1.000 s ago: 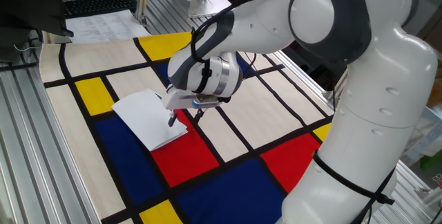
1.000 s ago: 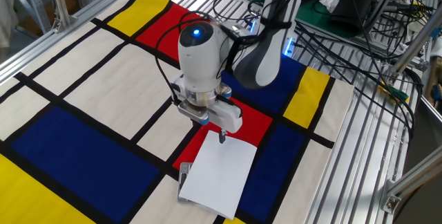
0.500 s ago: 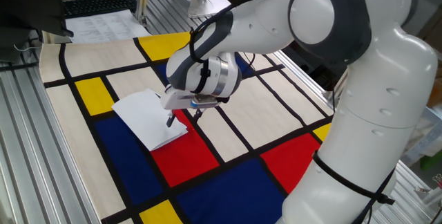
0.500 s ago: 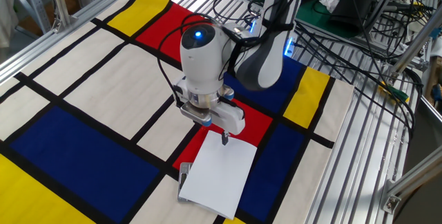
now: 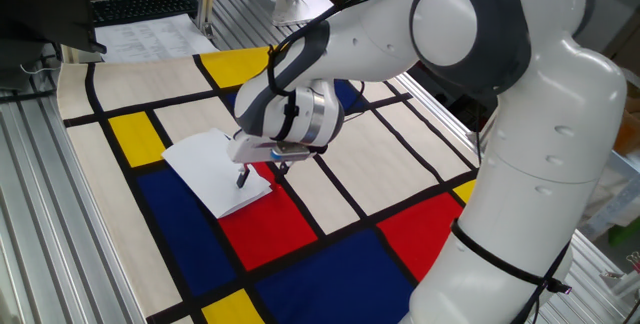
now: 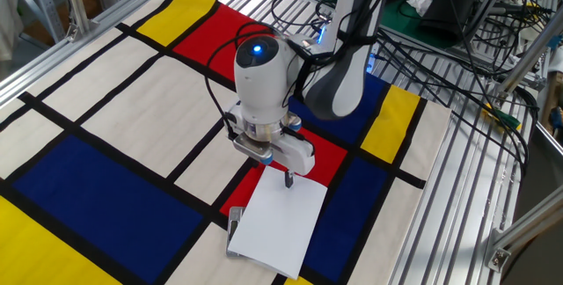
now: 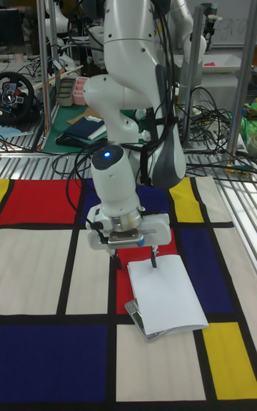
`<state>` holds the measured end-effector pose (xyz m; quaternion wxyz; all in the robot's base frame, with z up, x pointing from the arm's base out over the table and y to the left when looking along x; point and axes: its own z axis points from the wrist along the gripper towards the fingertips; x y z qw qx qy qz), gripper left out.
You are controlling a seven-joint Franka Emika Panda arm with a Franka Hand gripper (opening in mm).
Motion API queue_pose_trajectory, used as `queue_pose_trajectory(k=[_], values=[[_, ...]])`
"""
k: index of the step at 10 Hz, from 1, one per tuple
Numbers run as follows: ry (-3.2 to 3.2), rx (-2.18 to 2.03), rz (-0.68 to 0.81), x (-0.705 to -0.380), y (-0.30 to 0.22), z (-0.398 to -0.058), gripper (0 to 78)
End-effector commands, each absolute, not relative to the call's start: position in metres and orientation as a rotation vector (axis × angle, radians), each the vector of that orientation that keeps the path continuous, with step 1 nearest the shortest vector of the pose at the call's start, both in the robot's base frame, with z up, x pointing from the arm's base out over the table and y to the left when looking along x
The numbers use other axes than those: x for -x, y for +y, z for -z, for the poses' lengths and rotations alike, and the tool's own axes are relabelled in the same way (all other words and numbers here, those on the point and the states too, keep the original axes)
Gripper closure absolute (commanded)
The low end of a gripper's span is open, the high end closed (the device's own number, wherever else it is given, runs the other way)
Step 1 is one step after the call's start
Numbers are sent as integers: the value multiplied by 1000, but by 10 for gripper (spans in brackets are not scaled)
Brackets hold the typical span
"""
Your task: Unfold a piece of paper
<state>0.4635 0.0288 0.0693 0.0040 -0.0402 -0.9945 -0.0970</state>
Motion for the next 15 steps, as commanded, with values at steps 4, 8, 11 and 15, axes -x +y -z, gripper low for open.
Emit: queue_pose_trajectory(k=[4, 8, 11, 15], values=[[-3115, 122, 319, -464, 35, -71, 2], [-3113, 145, 316, -463, 44, -70, 2], [-3114, 143, 318, -463, 44, -67, 2], [-3111, 153, 330, -463, 48, -68, 2]])
